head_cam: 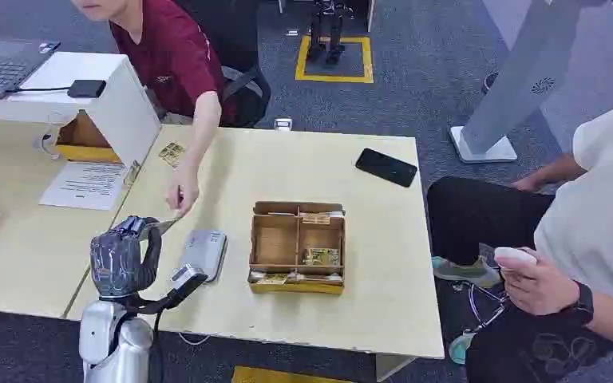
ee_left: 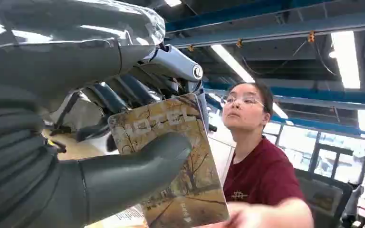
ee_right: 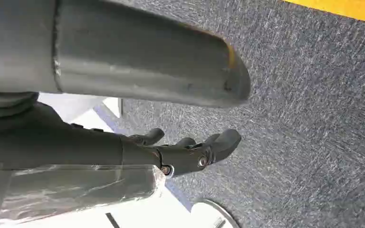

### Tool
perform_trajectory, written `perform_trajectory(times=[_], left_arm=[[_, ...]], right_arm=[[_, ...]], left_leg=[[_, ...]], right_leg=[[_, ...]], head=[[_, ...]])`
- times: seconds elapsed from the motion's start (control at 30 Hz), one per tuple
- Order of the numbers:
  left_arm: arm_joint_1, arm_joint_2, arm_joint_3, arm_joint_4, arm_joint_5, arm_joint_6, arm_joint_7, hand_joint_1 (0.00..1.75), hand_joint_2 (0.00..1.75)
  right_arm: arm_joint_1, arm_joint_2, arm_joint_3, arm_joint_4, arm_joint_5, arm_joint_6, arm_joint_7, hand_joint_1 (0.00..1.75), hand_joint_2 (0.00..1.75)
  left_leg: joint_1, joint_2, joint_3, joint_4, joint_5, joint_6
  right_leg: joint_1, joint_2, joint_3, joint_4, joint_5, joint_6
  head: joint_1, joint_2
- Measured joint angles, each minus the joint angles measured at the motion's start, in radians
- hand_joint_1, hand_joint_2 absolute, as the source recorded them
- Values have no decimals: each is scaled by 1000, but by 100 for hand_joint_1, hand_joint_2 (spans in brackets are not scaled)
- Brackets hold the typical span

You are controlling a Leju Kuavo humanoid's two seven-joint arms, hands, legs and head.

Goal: Pass the card to the sensor for recognition and then transmit it.

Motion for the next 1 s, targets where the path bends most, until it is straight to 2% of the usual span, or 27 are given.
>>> perform_trajectory(times=[0.1,0.2,0.33,0.4,0.47,0.53,0.7,1.0], left_arm=[[0,-1,0,18,57,0,0,175,175],[-7,1,0,63,161,0,0,175,175],[-59,0,-7,270,449,-7,0,175,175],[-74,5,-37,344,607,-65,16,175,175],[-76,11,-81,373,800,-188,65,175,175],[-77,21,-119,384,921,-276,103,175,175],[-78,60,-209,400,1041,-309,181,175,175],[-78,92,-263,414,1068,-312,193,175,175]], right_arm=[[0,2,-6,0,7,0,0,0,0],[-1,2,-21,0,26,-1,-2,0,0],[-6,3,-39,0,29,-2,-7,0,0],[-6,4,-46,0,27,-3,-7,0,0],[-6,4,-51,0,26,-6,-7,0,0],[-5,4,-54,0,26,-12,-7,0,0],[-5,4,-66,0,27,-17,-6,0,0],[-5,4,-70,0,27,-18,-6,0,0]], left_leg=[[0,0,0,0,0,0],[0,0,0,0,0,0],[0,-2,1,0,1,1],[0,-1,0,0,1,1],[0,-1,0,0,1,1],[0,-1,0,0,1,1],[0,-1,0,0,1,1],[0,-1,0,0,1,1]], right_leg=[[0,0,0,0,0,0],[0,0,0,0,0,0],[0,-2,0,0,1,0],[0,-1,0,0,1,1],[0,-1,0,0,1,1],[0,-1,0,0,1,1],[0,-1,0,0,1,1],[0,-1,0,0,1,1]], head=[[0,0],[-1,0],[0,0],[0,0],[0,0],[0,0],[0,0],[0,0]])
